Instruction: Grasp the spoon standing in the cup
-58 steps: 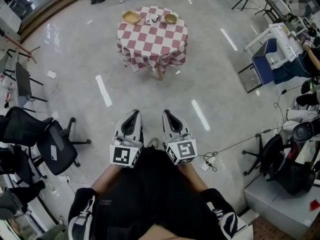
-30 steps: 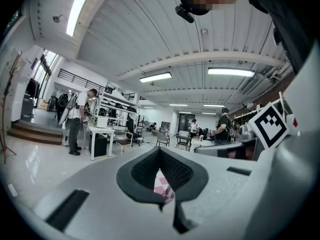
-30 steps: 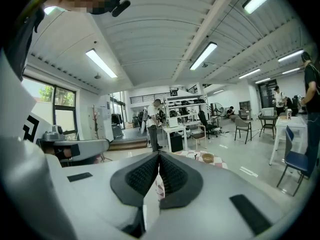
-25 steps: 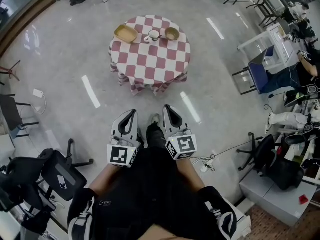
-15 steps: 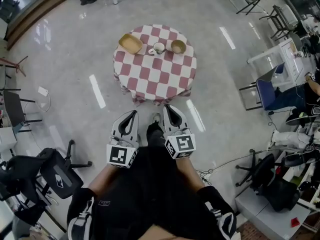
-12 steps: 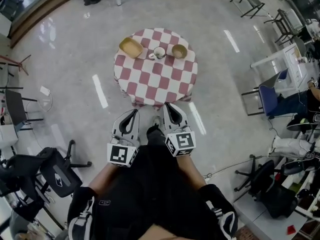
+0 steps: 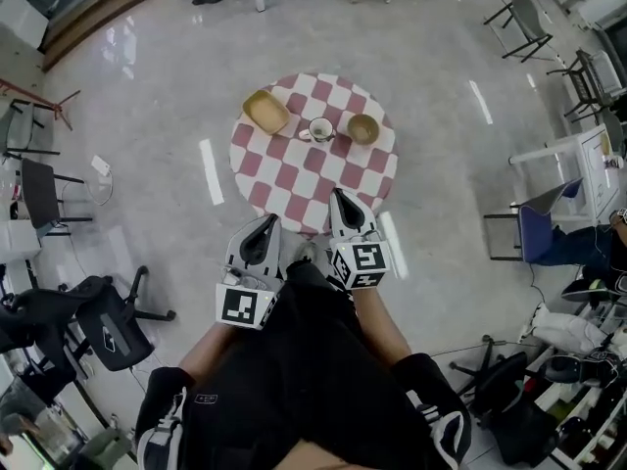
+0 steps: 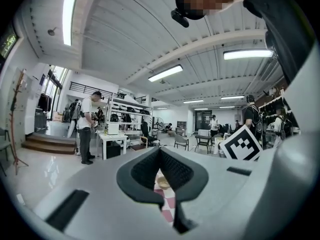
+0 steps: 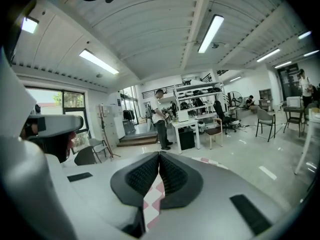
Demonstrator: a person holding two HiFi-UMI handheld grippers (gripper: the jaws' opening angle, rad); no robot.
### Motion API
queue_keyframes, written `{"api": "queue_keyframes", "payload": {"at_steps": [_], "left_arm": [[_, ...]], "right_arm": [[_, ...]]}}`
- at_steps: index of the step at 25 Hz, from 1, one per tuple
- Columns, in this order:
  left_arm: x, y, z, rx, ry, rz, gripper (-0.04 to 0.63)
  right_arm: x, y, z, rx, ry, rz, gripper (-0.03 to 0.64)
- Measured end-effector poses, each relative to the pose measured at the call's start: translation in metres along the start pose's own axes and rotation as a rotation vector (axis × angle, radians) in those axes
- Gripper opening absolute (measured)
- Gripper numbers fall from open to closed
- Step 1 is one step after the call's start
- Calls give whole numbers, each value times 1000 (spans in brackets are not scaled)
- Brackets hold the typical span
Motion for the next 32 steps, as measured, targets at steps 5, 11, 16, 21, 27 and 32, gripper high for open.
{"api": "queue_keyframes", "payload": {"at_steps": [5,11,16,21,27,32], "left_arm": [[-38,13,24,5,-21,-15,8],[-91,22,56,7,-81,34,9],[-126,32,84,0,-121,46,8],[-155,27,110,44,-154,95,8],[-180,18,133,83,-151,136,8],[-191,15,146,102,-144,163,8]], "right_arm": [[-43,4,-21,-46,-20,36,26],[-103,-6,-52,-179,-77,123,26],[-154,-31,-81,-336,-119,219,29],[-196,-52,-107,-472,-163,290,88],[-239,-80,-135,-614,-185,362,137],[-257,-97,-147,-674,-212,401,160]]}}
Point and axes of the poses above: the fingertips, and each gripper's own axes: x backward along the fingers, z to its left, y out of its top, the point moved 3 cm from there along x, backward along the fingers, and after that the axes turned 11 degrees about z, right-handed, at the moved point
